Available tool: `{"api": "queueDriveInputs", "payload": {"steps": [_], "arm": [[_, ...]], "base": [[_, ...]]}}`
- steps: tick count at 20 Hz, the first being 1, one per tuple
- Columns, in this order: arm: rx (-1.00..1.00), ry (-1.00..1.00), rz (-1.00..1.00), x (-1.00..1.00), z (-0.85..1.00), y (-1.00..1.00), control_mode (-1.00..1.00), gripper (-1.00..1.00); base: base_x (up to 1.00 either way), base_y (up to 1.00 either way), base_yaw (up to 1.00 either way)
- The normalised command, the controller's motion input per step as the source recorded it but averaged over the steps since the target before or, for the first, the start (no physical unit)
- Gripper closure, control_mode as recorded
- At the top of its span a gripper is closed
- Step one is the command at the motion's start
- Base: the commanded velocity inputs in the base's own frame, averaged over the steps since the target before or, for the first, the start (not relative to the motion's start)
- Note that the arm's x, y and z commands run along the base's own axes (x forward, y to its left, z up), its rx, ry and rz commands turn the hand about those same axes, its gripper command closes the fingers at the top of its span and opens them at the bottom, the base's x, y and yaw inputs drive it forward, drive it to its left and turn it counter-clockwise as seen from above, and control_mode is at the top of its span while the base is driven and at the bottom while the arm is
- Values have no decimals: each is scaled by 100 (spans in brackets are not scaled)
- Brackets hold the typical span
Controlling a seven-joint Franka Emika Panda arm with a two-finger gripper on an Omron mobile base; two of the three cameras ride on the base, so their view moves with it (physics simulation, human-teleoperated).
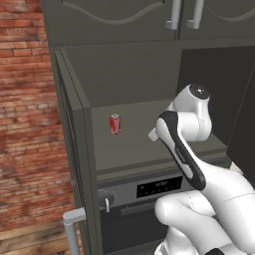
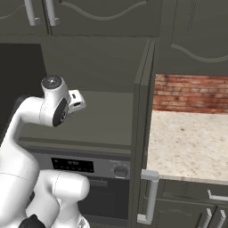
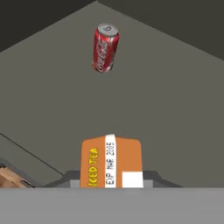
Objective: Pick the boxed drink, can from the counter and place them in the open cabinet.
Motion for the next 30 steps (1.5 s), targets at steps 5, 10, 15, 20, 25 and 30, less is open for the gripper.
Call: {"api": "queueDriveInputs", "payload": {"steps": [5,10,15,20,25,30], "arm": [[0,0,0,1,-3,0,-100,100],[0,-3,0,0,-38,0,-100,100],[0,-4,0,0,-29,0,-100,100],[0,-2,0,33,-9,0,-100,100],[0,0,-3,68,-5,2,-100,100],[0,3,-4,76,-1,4,-100,100]], "base": [[0,0,0],[0,0,0],[0,0,0],[0,0,0],[0,0,0],[0,0,0]]}}
